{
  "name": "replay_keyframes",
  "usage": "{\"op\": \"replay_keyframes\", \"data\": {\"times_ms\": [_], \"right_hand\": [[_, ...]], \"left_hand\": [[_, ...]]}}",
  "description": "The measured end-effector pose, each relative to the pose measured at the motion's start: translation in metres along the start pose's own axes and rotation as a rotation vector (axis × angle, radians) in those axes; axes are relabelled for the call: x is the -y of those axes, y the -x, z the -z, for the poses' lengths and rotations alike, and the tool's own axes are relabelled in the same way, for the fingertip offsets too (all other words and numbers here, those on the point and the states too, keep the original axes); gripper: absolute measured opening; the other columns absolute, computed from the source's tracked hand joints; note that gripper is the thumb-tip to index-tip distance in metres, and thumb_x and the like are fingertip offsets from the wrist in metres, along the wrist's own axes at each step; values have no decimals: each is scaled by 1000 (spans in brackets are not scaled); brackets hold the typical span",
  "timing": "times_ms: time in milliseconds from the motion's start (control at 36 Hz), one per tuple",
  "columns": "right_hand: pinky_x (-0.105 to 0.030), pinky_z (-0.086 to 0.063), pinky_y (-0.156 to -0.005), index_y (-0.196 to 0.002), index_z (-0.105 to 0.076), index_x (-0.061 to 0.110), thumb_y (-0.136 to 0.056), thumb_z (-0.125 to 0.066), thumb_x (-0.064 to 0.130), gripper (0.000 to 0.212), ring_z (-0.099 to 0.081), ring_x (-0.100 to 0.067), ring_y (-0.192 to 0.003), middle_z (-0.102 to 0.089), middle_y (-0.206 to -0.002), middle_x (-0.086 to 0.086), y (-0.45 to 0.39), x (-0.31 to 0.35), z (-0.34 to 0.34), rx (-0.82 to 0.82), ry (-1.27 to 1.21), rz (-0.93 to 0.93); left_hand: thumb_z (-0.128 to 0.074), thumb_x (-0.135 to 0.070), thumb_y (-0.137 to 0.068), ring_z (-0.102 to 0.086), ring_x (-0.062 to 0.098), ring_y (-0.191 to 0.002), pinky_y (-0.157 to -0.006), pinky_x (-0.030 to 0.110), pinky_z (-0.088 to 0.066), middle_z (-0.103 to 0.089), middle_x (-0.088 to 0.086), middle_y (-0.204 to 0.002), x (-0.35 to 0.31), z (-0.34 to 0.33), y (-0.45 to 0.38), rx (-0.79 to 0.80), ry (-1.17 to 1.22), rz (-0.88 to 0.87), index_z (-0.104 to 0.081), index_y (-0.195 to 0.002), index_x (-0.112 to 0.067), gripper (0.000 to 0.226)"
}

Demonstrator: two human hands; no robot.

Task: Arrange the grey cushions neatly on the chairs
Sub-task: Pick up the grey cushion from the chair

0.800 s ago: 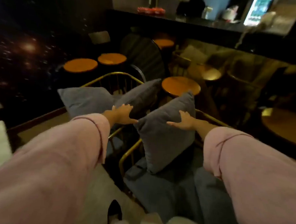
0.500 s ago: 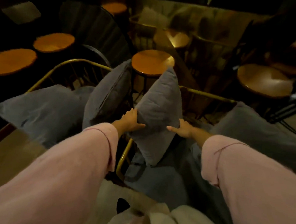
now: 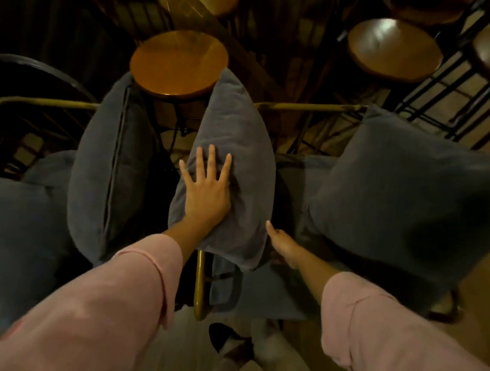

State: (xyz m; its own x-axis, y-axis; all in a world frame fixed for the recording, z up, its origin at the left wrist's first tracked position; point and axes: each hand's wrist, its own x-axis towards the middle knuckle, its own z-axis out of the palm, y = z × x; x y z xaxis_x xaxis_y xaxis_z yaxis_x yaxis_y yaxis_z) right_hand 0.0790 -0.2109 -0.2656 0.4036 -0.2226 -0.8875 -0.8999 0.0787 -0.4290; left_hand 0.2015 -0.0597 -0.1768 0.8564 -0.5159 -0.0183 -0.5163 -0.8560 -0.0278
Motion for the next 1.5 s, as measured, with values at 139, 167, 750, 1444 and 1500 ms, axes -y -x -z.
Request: {"op": "replay_keyframes", "data": {"times_ms": [139, 167, 750, 1444, 1500], "right_hand": [[-48, -39, -110, -152, -36, 21, -85, -33, 81, 90, -43, -35, -136, -43, -154, -4, -44, 10, -8, 12, -160, -39], [-48, -37, -111, -153, -35, 21, -86, -32, 81, 90, -41, -34, -139, -41, -155, -3, -54, 13, -10, -4, -202, -25], [-39, -41, -104, -145, -47, 22, -77, -33, 86, 94, -55, -25, -117, -54, -143, -1, -133, 12, 17, 11, -888, 130], [-48, -37, -113, -157, -18, 38, -48, -62, 91, 129, -42, -26, -138, -37, -156, 4, 93, 102, 84, -30, -460, 648], [-46, -41, -110, -158, -11, 38, -37, -71, 89, 144, -43, -23, -136, -38, -153, 6, 116, 128, 68, -9, -409, 738]], "left_hand": [[-29, -74, -90, -3, 39, -153, -114, 64, -19, -2, 9, -167, 31, -23, -12, -51, 102, -6, -12, -157, -34, 80], [-30, -79, -86, -3, 39, -153, -113, 62, -21, -2, 8, -167, 36, -28, -15, -55, 110, -9, -11, -157, -36, 85], [-55, -82, -66, -43, 33, -137, -110, 49, -40, -33, 7, -156, 114, -61, -45, 59, 648, 119, 4, -147, -60, 103], [-76, -67, -64, -40, 23, -142, -116, 42, -34, -34, -7, -159, 124, 143, 5, -104, 983, 235, -21, -151, -49, 103], [-78, -58, -71, -40, 22, -141, -112, 36, -34, -36, -3, -158, 148, 161, 21, -196, 1005, 281, -24, -153, -41, 100]]}}
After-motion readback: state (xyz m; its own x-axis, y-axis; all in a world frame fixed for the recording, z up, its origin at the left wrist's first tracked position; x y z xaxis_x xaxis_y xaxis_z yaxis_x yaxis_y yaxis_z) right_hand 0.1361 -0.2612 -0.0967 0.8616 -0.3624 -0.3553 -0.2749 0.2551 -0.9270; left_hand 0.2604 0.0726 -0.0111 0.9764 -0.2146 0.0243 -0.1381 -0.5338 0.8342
